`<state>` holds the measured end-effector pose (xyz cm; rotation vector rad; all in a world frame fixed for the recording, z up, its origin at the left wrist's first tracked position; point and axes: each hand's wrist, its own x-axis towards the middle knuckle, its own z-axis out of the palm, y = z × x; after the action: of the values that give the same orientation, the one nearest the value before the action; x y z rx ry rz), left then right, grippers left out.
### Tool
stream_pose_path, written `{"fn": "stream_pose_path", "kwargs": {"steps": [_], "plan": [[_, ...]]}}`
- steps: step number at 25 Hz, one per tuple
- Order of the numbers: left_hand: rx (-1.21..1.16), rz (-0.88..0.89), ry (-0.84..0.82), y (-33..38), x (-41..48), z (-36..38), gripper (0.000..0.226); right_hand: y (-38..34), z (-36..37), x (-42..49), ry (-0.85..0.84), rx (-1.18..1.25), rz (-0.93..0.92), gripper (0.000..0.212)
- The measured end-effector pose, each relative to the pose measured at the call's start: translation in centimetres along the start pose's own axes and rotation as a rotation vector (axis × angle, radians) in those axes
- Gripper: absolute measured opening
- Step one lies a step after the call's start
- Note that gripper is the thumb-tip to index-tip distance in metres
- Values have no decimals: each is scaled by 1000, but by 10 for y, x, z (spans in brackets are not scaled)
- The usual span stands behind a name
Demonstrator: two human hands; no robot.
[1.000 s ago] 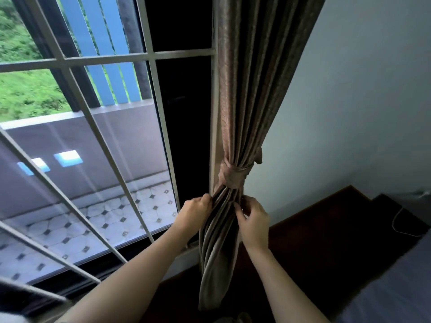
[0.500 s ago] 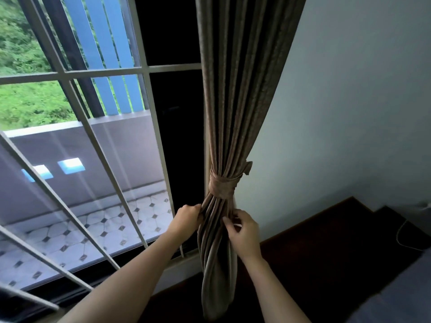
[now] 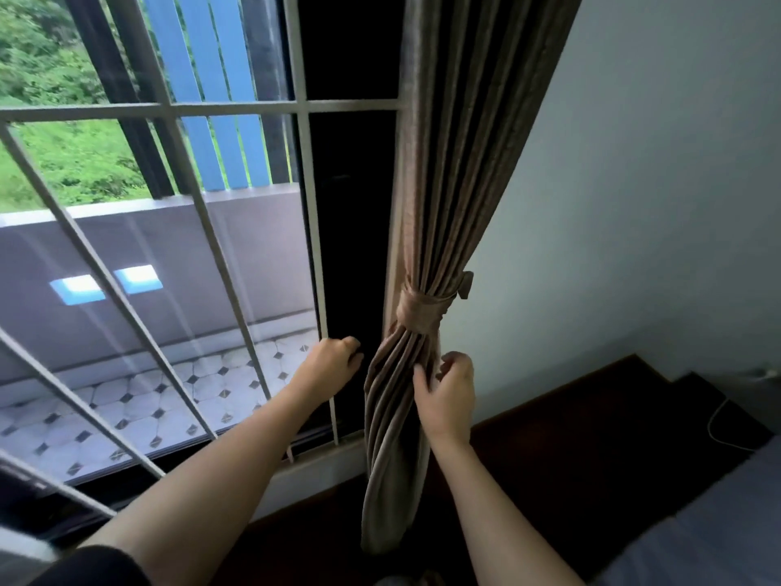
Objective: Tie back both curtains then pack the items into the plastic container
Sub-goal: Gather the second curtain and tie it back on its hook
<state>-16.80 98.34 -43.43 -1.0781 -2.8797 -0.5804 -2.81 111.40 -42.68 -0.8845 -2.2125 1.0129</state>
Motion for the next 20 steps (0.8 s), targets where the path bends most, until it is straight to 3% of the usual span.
{"fn": "stream_pose_path", "kwargs": {"steps": [4,9,13,16,20], "plan": [[-94,84,204,-27,-21,-42,33,-54,24,-25,-53,4,-314,18],[-20,-36,463,-96,-108,-109,37,-144,96,-52,-250,7,-671,37],[226,-331,617,-173,-211,-168,36,-218,166,-117,-518,115,-952,33],[277,-684,532,-201,-276,-214,46,-262,196,-162,-744,169,-1124,36],[283,-1015,475,-214,-343,-264,63,-328,215,-215,-923,195,-1355,43]]}}
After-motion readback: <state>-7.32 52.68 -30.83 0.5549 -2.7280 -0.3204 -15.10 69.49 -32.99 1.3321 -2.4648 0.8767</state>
